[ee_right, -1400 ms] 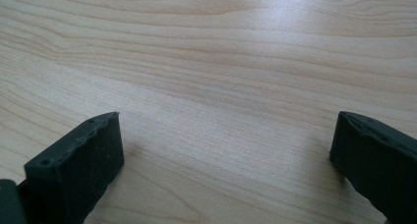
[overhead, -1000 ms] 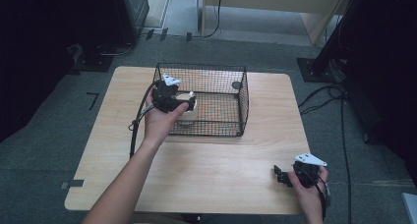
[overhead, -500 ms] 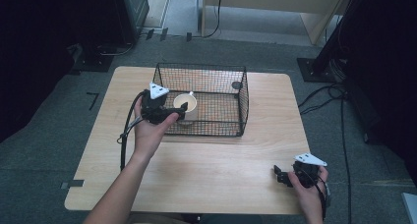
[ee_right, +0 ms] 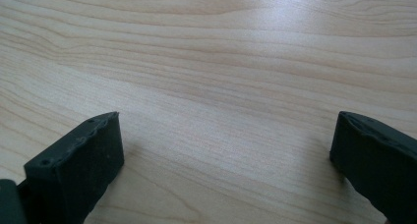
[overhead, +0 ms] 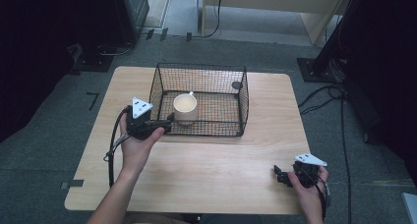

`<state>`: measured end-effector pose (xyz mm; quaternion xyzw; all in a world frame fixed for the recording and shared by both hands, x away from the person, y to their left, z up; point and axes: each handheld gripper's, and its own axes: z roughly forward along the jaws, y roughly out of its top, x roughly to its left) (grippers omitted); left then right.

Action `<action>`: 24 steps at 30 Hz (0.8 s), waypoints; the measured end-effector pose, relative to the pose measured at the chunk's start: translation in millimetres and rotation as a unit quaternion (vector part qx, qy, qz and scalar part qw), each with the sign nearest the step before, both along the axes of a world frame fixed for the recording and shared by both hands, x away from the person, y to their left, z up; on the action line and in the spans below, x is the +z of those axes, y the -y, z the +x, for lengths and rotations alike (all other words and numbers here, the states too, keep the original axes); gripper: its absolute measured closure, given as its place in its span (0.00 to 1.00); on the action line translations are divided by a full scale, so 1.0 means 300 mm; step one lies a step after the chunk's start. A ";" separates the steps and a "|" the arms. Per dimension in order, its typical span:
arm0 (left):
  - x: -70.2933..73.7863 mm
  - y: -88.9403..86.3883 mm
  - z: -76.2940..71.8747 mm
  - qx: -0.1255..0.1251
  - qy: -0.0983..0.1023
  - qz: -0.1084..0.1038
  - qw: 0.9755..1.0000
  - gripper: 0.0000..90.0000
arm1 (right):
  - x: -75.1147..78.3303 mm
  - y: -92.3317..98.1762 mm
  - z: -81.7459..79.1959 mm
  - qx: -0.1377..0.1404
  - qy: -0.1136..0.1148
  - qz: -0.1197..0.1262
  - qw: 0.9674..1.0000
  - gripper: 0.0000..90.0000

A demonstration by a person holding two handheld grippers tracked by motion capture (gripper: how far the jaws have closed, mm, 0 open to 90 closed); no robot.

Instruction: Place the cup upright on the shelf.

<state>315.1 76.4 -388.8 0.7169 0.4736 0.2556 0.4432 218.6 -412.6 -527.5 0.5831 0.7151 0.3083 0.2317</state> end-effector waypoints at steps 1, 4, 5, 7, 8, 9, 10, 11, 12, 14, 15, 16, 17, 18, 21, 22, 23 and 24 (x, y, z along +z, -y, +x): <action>-0.007 -0.010 -0.005 0.002 -0.002 -0.003 1.000 0.13 | 0.000 0.000 0.000 0.000 0.000 0.000 1.000 0.00; -0.034 -0.044 -0.020 0.010 -0.007 -0.009 1.000 0.13 | 0.000 0.000 0.000 0.000 0.000 0.000 1.000 0.00; -0.044 -0.054 -0.024 0.013 -0.008 -0.010 1.000 0.13 | 0.000 0.000 0.000 0.000 0.000 0.000 1.000 0.00; -0.062 -0.074 -0.033 0.020 -0.010 -0.011 1.000 0.13 | 0.000 0.000 0.000 0.000 0.000 0.000 1.000 0.00; -0.070 -0.084 -0.037 0.023 -0.011 -0.010 1.000 0.13 | 0.000 0.000 0.000 0.000 0.000 0.000 1.000 0.00; -0.078 -0.094 -0.041 0.026 -0.012 -0.008 1.000 0.13 | 0.000 0.000 0.000 0.000 0.000 0.000 1.000 0.00; -0.086 -0.104 -0.045 0.029 -0.012 -0.009 0.999 0.13 | 0.000 0.000 0.000 0.000 0.000 0.000 1.000 0.00; -0.094 -0.115 -0.049 0.031 -0.013 -0.006 0.999 0.13 | 0.000 0.000 0.000 0.000 0.000 0.000 1.000 0.00; -0.103 -0.125 -0.054 0.036 -0.012 -0.006 0.999 0.13 | 0.000 0.000 0.000 0.000 0.000 0.000 1.000 0.00; -0.121 -0.147 -0.062 0.045 -0.014 -0.004 0.999 0.13 | 0.000 0.000 0.000 0.000 0.000 0.000 1.000 0.00; -0.132 -0.156 -0.066 0.048 -0.017 -0.003 0.999 0.13 | 0.000 0.000 0.000 0.000 0.000 0.000 1.000 0.00; -0.144 -0.166 -0.071 0.052 -0.019 -0.003 0.998 0.13 | 0.000 0.000 0.000 0.000 0.000 0.000 1.000 0.00; -0.157 -0.174 -0.075 0.056 -0.019 0.000 0.998 0.13 | 0.000 0.000 0.000 0.000 0.000 0.000 1.000 0.00; -0.170 -0.183 -0.081 0.061 -0.022 0.002 0.998 0.13 | 0.000 0.000 0.000 0.000 0.000 0.000 1.000 0.00; -0.212 -0.212 -0.094 0.070 -0.033 0.006 0.997 0.13 | 0.000 0.000 0.000 0.000 0.000 0.000 1.000 0.00; -0.227 -0.223 -0.098 0.074 -0.037 0.008 0.997 0.13 | 0.000 0.000 0.000 0.000 0.000 0.000 1.000 0.00; -0.243 -0.233 -0.102 0.078 -0.042 0.011 0.996 0.13 | 0.000 0.000 0.000 0.000 0.000 0.000 1.000 0.00; -0.258 -0.243 -0.107 0.081 -0.046 0.015 0.996 0.13 | 0.000 0.000 0.000 0.000 0.000 0.000 1.000 0.00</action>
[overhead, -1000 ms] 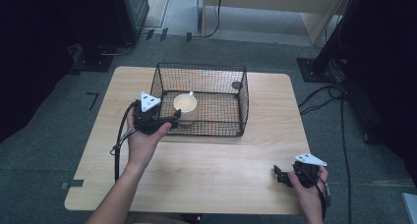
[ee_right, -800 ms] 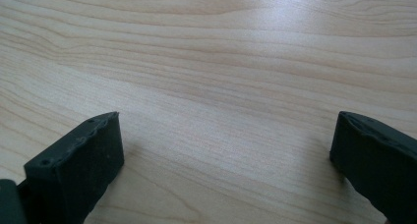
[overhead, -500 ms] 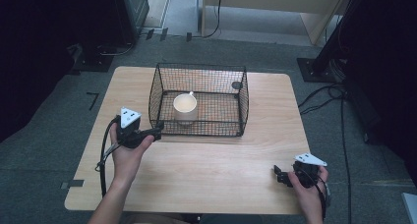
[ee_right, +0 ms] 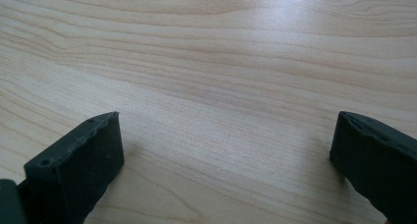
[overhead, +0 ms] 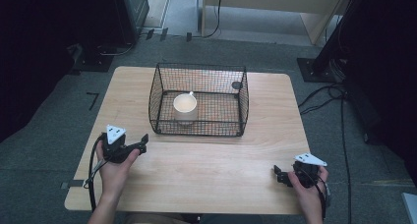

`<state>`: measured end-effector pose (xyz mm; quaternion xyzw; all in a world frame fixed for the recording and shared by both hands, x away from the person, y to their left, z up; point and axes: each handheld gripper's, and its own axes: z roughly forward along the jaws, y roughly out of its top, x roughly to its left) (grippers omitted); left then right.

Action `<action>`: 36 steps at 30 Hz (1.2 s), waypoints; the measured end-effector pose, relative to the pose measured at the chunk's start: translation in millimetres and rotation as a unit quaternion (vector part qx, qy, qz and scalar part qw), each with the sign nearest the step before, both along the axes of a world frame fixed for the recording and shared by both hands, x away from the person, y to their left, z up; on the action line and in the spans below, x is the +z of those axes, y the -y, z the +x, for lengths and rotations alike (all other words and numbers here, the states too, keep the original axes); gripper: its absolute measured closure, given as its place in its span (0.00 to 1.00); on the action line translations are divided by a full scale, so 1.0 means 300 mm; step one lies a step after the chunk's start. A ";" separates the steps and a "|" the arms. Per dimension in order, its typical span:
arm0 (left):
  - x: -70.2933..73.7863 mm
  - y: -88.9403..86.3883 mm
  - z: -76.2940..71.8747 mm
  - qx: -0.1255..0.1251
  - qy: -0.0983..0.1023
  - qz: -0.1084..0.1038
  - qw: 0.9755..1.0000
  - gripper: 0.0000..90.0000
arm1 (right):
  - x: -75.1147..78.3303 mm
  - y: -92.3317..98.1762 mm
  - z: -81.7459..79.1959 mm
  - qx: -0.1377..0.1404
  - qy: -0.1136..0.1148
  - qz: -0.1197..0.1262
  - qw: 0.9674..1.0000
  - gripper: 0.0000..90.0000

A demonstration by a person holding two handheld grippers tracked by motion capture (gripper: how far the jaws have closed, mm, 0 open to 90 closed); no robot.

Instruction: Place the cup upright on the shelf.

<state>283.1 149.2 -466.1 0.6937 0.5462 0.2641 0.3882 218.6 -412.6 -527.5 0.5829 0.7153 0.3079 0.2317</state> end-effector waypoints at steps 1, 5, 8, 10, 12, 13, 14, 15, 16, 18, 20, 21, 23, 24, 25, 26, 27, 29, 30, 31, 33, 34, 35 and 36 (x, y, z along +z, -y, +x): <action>-0.014 -0.010 -0.004 0.003 -0.003 0.002 1.000 0.13 | 0.000 0.000 0.000 0.000 0.000 0.000 1.000 0.00; -0.066 -0.037 -0.027 0.004 -0.012 0.025 1.000 0.13 | 0.000 0.000 0.000 0.000 0.000 0.000 1.000 0.00; -0.105 -0.055 -0.039 0.007 -0.031 0.040 0.999 0.13 | 0.000 0.000 0.000 0.000 0.000 0.000 1.000 0.00; -0.128 -0.072 -0.042 0.014 -0.045 0.042 0.998 0.13 | 0.000 0.000 0.000 0.000 0.000 -0.001 1.000 0.00; -0.145 -0.085 -0.045 0.020 -0.057 0.053 0.997 0.14 | 0.000 0.000 0.000 0.000 0.000 -0.001 1.000 0.00; -0.152 -0.088 -0.045 0.025 -0.062 0.062 0.996 0.14 | 0.000 0.000 0.000 0.000 0.000 -0.001 1.000 0.00; -0.157 -0.092 -0.044 0.030 -0.066 0.068 0.995 0.15 | 0.000 0.000 0.000 0.000 0.000 0.000 1.000 0.00; -0.159 -0.095 -0.044 0.034 -0.068 0.066 0.995 0.15 | 0.000 0.000 0.000 0.000 0.000 -0.001 1.000 0.00; -0.160 -0.096 -0.045 0.038 -0.067 0.067 0.995 0.15 | 0.000 0.000 0.000 0.000 0.000 0.000 1.000 0.00; -0.165 -0.097 -0.042 0.051 -0.073 0.087 0.992 0.15 | 0.000 0.000 0.000 0.000 0.000 -0.001 1.000 0.00; -0.168 -0.098 -0.041 0.048 -0.073 0.084 0.993 0.16 | 0.000 0.000 0.000 0.000 0.000 0.000 1.000 0.00; -0.169 -0.098 -0.041 0.049 -0.072 0.084 0.993 0.15 | 0.000 0.000 0.000 0.000 0.000 0.000 1.000 0.00; -0.172 -0.100 -0.041 0.052 -0.069 0.085 0.993 0.14 | 0.000 0.000 0.000 0.000 0.000 -0.001 1.000 0.00; -0.172 -0.101 -0.040 0.054 -0.071 0.086 0.992 0.12 | 0.000 0.000 0.000 0.000 0.000 0.000 1.000 0.00; -0.173 -0.102 -0.038 0.058 -0.072 0.084 0.992 0.11 | 0.000 0.000 0.000 0.000 0.000 0.000 1.000 0.00; -0.173 -0.103 -0.037 0.059 -0.075 0.081 0.992 0.10 | 0.000 0.000 0.000 0.000 0.000 -0.001 1.000 0.00; -0.173 -0.104 -0.036 0.057 -0.079 0.074 0.992 0.10 | 0.000 0.000 0.000 0.000 0.000 -0.001 1.000 0.00; -0.175 -0.105 -0.032 0.050 -0.090 0.057 0.993 0.10 | 0.000 0.000 0.000 0.000 0.000 0.000 1.000 0.00; -0.174 -0.104 -0.033 0.051 -0.090 0.056 0.993 0.09 | 0.000 0.000 0.000 0.000 0.000 0.000 1.000 0.00; -0.174 -0.103 -0.033 0.053 -0.091 0.056 0.993 0.09 | 0.000 0.000 0.000 0.000 0.000 0.000 1.000 0.00; -0.175 -0.101 -0.034 0.056 -0.090 0.056 0.993 0.09 | 0.000 0.000 0.000 0.000 0.000 0.000 1.000 0.00; -0.175 -0.101 -0.034 0.056 -0.090 0.056 0.993 0.09 | 0.000 0.000 0.000 0.000 0.000 -0.001 1.000 0.00; -0.175 -0.101 -0.034 0.056 -0.090 0.055 0.993 0.09 | 0.000 0.000 0.000 0.000 0.000 0.000 1.000 0.00; -0.175 -0.101 -0.033 0.057 -0.091 0.055 0.993 0.09 | 0.000 0.000 0.000 0.000 0.000 -0.001 1.000 0.00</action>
